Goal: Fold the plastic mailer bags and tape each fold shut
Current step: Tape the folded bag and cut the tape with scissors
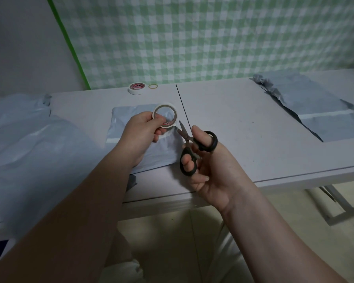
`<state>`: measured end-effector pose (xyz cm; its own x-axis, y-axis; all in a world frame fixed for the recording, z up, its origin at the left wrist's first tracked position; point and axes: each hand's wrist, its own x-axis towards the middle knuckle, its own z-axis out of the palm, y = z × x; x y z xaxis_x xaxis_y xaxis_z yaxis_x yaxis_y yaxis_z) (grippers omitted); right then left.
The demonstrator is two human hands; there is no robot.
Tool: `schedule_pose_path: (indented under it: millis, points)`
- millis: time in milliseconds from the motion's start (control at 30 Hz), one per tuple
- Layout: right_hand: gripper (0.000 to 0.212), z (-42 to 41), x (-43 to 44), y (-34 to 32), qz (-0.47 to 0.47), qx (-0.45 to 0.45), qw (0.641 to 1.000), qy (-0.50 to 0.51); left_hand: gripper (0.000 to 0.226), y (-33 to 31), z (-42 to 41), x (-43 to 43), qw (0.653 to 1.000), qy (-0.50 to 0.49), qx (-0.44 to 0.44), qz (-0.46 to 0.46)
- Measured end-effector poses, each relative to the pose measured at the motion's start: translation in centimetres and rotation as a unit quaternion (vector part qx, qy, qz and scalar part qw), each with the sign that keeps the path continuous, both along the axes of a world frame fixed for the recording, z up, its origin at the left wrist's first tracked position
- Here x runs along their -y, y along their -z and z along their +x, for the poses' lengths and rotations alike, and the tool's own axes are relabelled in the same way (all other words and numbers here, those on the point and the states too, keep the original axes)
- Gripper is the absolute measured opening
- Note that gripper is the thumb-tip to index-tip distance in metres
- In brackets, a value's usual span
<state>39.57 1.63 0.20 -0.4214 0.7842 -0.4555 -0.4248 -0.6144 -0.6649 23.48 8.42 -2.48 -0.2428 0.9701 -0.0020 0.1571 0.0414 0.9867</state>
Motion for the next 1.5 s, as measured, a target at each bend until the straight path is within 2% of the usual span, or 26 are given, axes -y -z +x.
schedule_pose_path:
  millis: [600, 1000, 1200, 1500]
  points:
    - [0.022, -0.5, -0.3, 0.4, 0.016, -0.007, 1.0, 0.021, 0.02, -0.1, -0.1, 0.1, 1.0, 0.004, 0.01, 0.0]
    - [0.027, -0.6, -0.3, 0.4, 0.028, 0.043, 0.999, 0.014, 0.021, -0.3, 0.0, 0.2, 0.999, 0.0, 0.032, -0.004]
    - [0.022, -0.7, -0.3, 0.4, 0.032, 0.043, 0.999, 0.008, 0.02, -0.3, -0.1, 0.3, 0.999, 0.0, 0.039, -0.009]
    - [0.03, 1.0, -0.5, -0.6, 0.038, 0.048, 0.998, -0.019, 0.018, -0.8, 0.0, 0.4, 0.994, -0.023, 0.105, -0.015]
